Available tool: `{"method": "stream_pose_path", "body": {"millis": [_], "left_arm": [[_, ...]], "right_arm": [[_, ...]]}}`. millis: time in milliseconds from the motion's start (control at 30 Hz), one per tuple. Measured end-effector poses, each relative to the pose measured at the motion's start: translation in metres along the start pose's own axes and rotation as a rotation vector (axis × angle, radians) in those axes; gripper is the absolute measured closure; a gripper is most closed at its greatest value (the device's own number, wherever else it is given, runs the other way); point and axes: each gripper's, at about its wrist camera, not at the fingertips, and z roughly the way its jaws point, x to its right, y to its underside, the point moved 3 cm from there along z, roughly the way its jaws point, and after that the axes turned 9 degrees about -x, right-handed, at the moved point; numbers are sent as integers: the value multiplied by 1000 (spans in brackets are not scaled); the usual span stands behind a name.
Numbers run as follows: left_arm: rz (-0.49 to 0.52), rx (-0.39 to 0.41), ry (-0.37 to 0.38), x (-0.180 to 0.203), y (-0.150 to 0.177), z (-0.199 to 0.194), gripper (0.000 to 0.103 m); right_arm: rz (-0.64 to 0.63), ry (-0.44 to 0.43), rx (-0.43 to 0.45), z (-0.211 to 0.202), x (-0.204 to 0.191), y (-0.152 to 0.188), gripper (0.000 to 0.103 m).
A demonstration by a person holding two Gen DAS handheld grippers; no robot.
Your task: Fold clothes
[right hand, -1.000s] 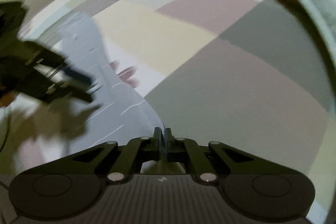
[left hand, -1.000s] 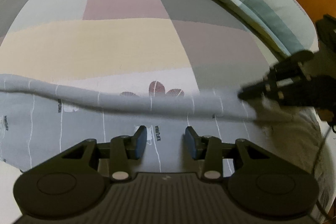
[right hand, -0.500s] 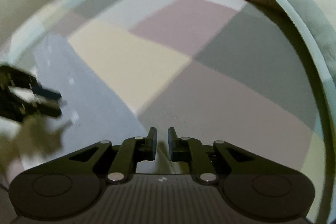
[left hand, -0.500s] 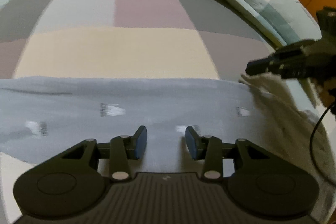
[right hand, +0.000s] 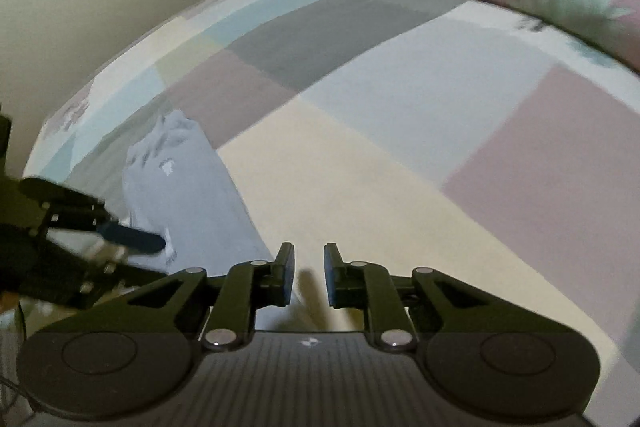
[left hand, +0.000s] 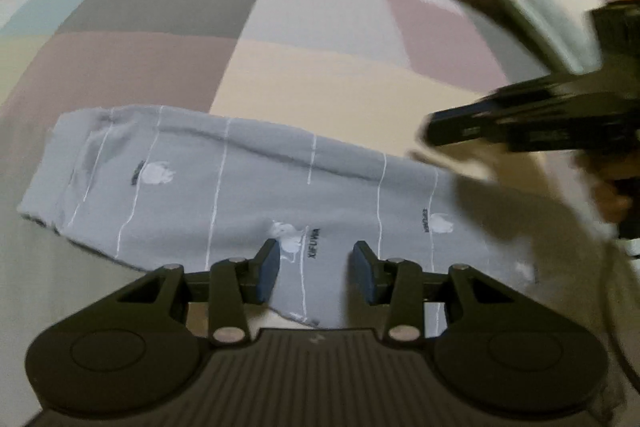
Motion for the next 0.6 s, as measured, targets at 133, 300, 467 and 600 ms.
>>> {"method": "stream_pose_path", "body": {"millis": [133, 300, 467, 600], "left_arm": [[-16, 11, 27, -8, 6, -4, 62], [-43, 25, 51, -16, 9, -8, 62], [-62, 26, 58, -20, 5, -10, 62], [-69, 36, 55, -27, 6, -18, 62]], "right_arm": [[-84, 13, -33, 19, -20, -4, 73], [-206, 91, -54, 27, -45, 4, 65], [-241, 140, -72, 27, -53, 0, 101], [-111, 145, -43, 21, -28, -16, 101]]}}
